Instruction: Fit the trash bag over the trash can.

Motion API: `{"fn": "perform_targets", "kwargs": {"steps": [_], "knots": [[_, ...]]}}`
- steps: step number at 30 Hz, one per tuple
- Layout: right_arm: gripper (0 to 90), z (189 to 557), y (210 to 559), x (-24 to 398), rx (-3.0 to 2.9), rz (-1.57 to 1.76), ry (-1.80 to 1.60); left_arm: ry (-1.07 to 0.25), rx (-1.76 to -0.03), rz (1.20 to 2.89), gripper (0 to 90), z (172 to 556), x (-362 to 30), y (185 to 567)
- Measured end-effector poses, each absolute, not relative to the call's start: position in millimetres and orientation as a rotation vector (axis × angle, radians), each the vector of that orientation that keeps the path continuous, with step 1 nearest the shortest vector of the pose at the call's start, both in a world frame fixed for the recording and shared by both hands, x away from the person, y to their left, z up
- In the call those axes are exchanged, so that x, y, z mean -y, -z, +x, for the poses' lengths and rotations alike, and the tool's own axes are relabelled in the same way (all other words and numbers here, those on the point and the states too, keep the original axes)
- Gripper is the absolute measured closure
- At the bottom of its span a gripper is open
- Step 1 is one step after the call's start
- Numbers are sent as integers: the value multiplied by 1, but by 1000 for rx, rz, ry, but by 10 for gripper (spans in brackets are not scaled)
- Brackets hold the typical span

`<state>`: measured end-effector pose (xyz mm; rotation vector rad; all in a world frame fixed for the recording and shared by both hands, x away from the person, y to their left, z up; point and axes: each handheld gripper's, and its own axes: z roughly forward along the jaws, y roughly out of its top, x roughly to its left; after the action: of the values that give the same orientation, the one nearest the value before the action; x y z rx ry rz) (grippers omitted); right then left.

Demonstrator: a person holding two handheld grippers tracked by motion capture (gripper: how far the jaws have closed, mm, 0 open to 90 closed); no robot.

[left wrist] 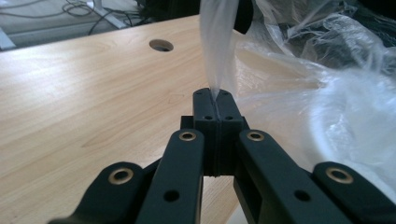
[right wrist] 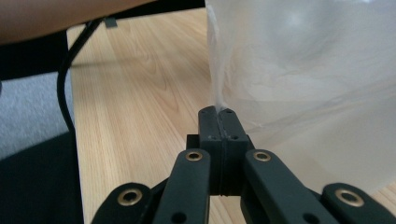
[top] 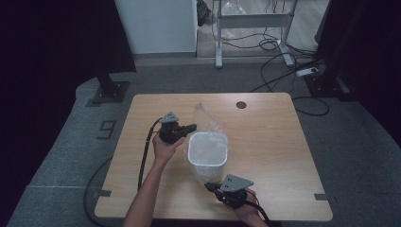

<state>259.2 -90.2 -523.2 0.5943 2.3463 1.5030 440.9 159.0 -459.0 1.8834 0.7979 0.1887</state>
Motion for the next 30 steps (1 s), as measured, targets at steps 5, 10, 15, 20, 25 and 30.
{"fn": "perform_targets", "kwargs": {"steps": [5, 10, 15, 20, 25, 30], "knots": [[894, 259, 529, 93, -2370, 603, -1485, -195, -787, 1894, 900, 442, -156, 462], [893, 260, 531, 96, -2378, 615, -1485, -228, -748, 1901, 900, 438, -156, 464], [893, 259, 532, 97, -2384, 624, -1490, -212, -757, 1901, 900, 439, -162, 472], [893, 259, 535, 96, -2405, 620, -1471, -196, -775, 1915, 900, 440, -163, 479], [894, 260, 537, 96, -2417, 624, -1460, -177, -786, 1928, 900, 442, -158, 482], [894, 260, 539, 96, -2425, 629, -1439, -162, -790, 1940, 900, 444, -156, 485]]}}
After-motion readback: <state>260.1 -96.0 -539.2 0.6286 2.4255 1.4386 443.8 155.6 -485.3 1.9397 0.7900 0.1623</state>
